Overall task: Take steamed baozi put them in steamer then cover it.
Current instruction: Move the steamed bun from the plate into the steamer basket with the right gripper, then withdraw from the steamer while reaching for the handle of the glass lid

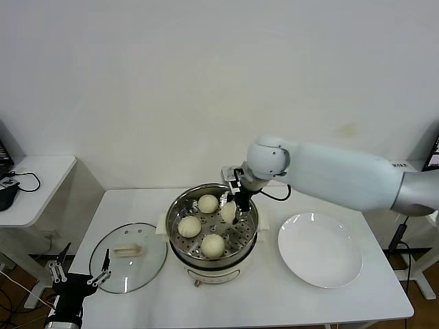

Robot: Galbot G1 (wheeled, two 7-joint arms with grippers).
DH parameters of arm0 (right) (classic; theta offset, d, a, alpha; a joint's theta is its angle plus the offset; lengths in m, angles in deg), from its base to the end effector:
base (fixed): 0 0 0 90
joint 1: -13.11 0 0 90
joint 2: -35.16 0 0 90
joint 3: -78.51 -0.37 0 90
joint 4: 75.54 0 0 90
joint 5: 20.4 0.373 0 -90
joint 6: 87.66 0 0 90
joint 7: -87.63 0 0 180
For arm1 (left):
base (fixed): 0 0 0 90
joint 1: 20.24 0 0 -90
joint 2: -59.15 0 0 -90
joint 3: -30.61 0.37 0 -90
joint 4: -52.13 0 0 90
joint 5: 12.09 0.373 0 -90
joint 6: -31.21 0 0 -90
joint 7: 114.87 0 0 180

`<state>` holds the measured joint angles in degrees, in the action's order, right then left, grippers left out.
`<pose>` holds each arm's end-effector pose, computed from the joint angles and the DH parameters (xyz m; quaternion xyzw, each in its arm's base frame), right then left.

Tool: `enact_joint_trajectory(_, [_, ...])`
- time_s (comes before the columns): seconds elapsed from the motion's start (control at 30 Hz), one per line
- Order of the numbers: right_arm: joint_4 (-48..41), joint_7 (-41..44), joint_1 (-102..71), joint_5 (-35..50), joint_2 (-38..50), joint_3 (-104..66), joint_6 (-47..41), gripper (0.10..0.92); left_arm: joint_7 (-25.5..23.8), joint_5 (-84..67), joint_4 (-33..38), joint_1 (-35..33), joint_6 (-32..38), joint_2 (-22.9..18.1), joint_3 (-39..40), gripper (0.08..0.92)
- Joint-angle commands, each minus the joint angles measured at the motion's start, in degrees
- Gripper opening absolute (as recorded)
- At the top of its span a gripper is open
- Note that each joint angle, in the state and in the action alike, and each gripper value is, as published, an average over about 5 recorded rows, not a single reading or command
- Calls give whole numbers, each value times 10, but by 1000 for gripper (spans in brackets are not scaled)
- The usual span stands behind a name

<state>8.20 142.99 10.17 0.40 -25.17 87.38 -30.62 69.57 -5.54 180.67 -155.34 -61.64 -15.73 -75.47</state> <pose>0.5345 0.1150 -0.0847 0.5684 -0.5323 0.5442 0.3122 0.1187 0.1139 -0.2775 0.0578 -0.9658 -0.2471 0.0532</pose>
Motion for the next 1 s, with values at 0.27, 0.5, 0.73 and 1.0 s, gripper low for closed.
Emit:
enact_joint_trajectory(0.27, [-68,-8,-43,-43,-40,1,10,670,0,-2,-3,0,1,0,-1,823])
enact_joint_trajectory(0.5, [-73,-13,-51,-41,-42,-11,18,694,0,-3,-2,-1,2,-1,-3,823])
enact_joint_trajectory(0.73, [-53,4,-27,-32,-21,-40,26,816,0,-3,-1,-2,2,-1,-4,823])
enact_joint_trajectory(1.0, [37,-20,-3,16,65,-107,24,823,0,-3,-1,3,1,-2,-1,823])
